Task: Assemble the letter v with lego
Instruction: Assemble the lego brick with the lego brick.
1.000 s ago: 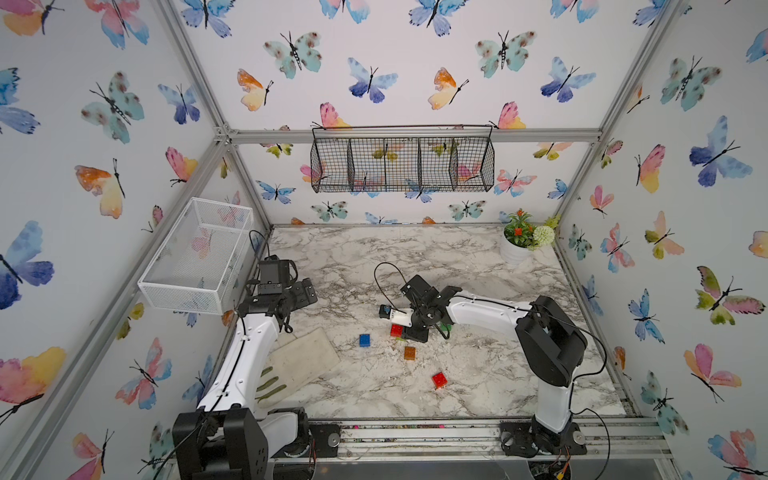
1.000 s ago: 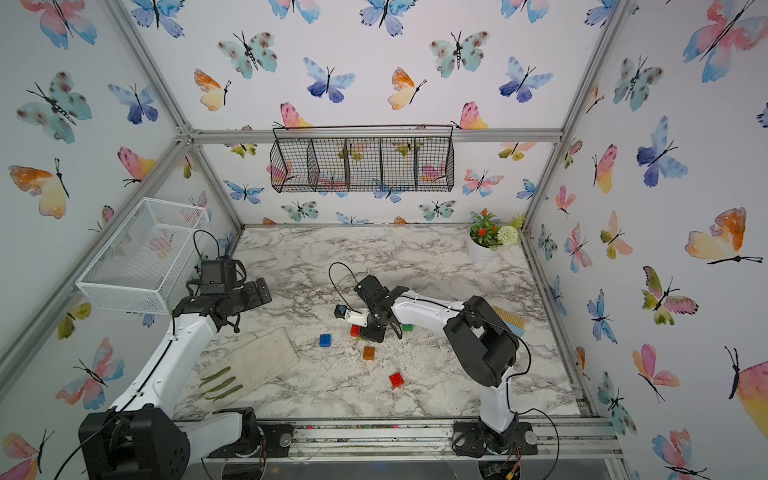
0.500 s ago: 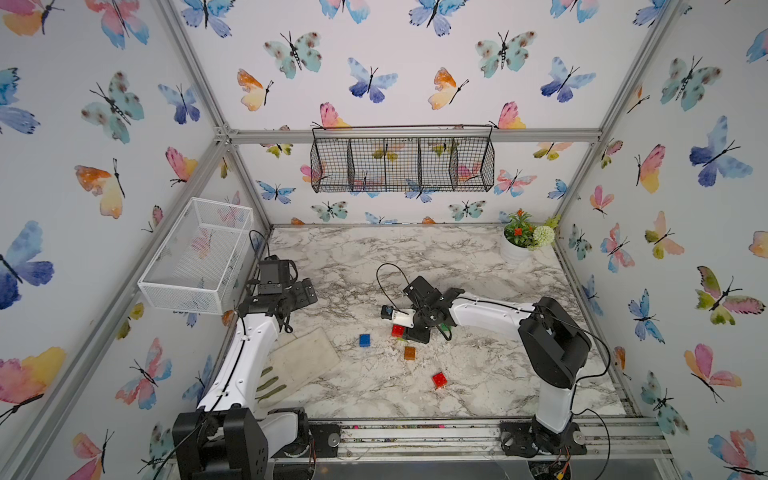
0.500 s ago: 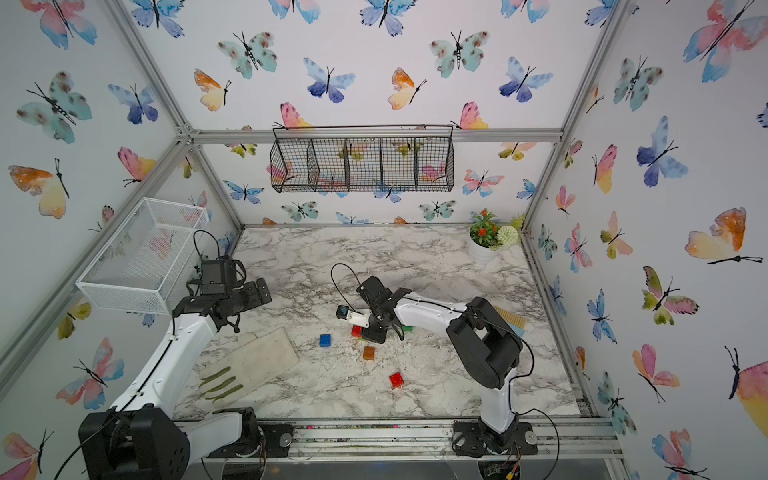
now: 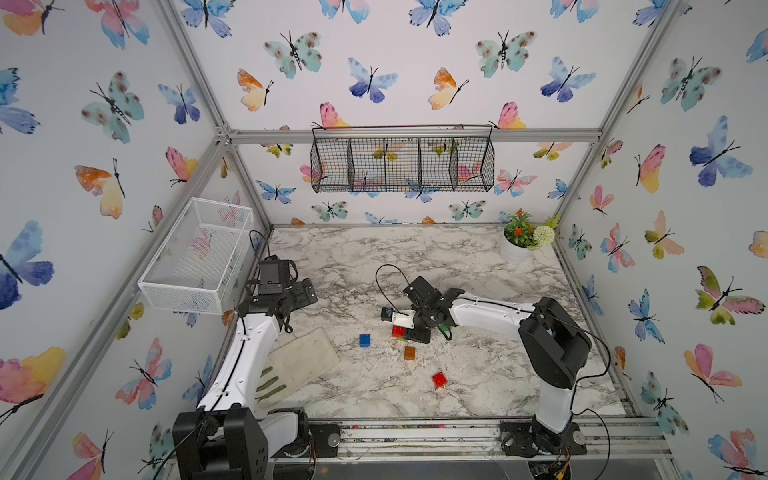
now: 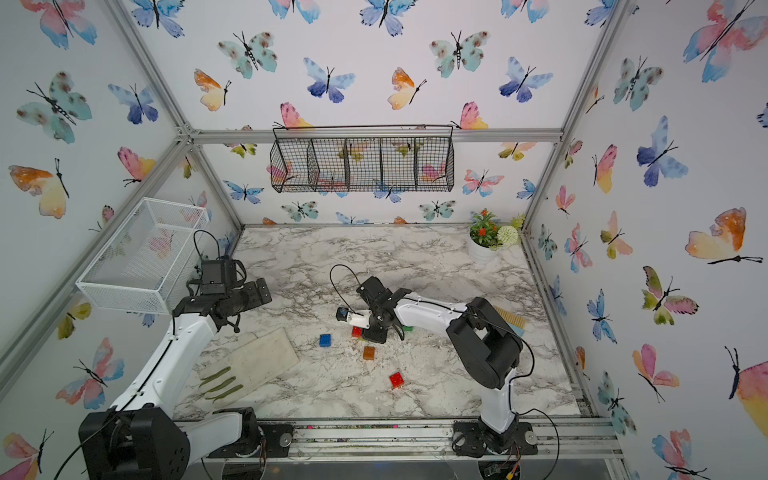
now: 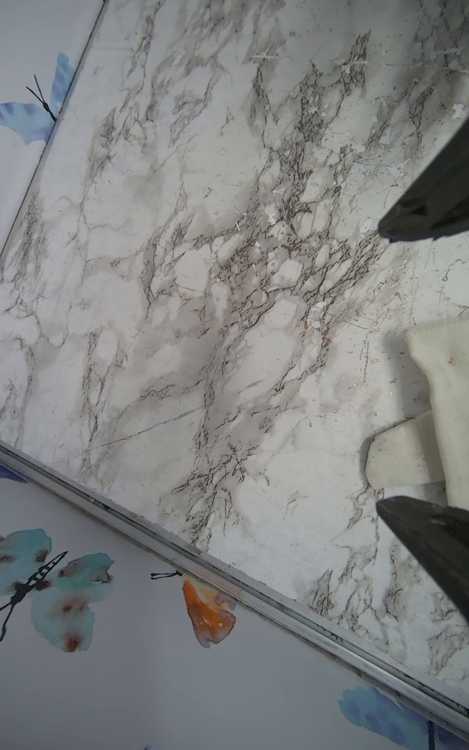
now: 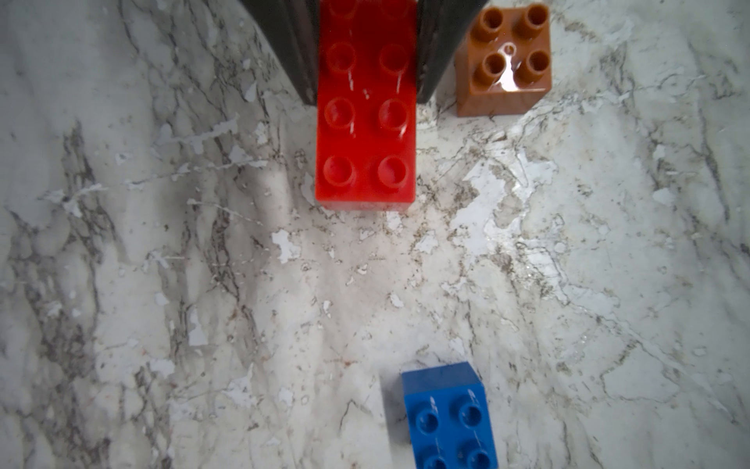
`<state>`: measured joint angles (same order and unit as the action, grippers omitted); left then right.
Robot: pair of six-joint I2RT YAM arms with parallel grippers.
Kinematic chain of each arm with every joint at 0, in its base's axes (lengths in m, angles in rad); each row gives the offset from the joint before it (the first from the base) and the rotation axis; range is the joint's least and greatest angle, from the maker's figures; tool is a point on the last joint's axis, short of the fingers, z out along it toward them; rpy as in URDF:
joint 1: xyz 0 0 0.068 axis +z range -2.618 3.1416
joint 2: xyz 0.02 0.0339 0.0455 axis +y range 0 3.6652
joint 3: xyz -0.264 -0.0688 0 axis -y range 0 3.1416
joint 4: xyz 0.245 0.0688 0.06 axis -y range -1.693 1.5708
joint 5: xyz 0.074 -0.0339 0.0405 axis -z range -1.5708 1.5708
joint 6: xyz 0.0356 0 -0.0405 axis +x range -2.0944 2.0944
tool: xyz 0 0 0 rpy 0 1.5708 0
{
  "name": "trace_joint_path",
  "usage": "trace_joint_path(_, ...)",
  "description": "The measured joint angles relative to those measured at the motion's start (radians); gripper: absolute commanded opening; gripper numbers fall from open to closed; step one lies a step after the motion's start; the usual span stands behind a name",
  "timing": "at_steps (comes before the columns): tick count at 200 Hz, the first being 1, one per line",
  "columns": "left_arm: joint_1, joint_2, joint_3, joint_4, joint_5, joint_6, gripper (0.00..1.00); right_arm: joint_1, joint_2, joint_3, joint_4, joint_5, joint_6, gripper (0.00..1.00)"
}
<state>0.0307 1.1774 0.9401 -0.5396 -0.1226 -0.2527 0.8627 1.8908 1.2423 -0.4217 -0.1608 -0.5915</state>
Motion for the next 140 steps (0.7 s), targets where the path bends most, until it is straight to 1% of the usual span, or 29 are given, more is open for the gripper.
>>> trace_joint_path(36, 0.000, 0.002, 0.000, 0.000, 0.000, 0.000, 0.98, 0.000, 0.000, 0.002, -0.006, 0.000, -0.013, 0.02)
trace_joint_path(71, 0.000, 0.002, 0.000, 0.000, -0.001, 0.001, 0.98, 0.000, 0.033, 0.062, -0.077, 0.004, -0.010, 0.02)
trace_joint_path(140, 0.000, 0.002, 0.000, 0.000, -0.001, 0.002, 0.98, 0.002, 0.075, 0.143, -0.179, 0.009, 0.054, 0.02)
